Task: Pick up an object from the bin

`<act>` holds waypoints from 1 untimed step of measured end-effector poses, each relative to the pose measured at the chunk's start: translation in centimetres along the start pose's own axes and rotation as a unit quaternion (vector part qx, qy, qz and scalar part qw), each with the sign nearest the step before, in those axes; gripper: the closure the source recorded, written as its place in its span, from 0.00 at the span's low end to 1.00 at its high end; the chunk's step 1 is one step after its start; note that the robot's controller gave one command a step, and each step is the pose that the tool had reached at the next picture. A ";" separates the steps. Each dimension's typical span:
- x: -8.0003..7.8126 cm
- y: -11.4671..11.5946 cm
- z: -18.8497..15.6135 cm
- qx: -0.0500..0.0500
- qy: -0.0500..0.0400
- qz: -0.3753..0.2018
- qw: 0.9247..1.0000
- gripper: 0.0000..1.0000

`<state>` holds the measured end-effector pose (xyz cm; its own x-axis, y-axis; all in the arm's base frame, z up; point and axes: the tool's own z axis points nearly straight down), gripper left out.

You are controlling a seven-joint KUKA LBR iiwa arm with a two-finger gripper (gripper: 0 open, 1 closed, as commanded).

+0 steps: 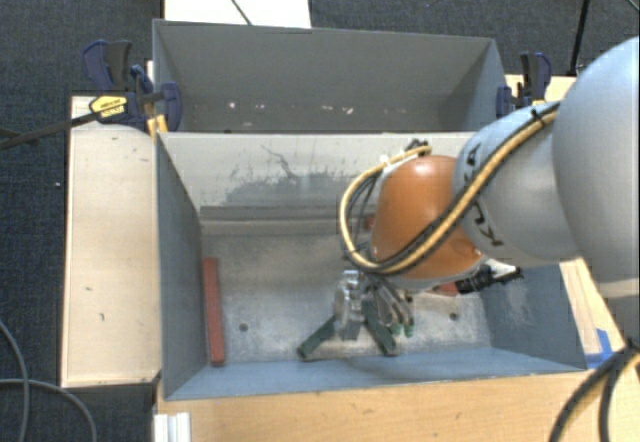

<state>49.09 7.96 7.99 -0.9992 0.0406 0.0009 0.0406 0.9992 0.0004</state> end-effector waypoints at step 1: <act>0.0 0.0 0.0 0.000 0.000 0.002 1.000 0.00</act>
Offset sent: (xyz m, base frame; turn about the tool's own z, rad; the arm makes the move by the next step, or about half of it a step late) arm 0.0000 0.0000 0.0000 0.0000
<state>49.09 7.96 7.95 -0.9990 0.0449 0.0010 0.0449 0.9990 0.0005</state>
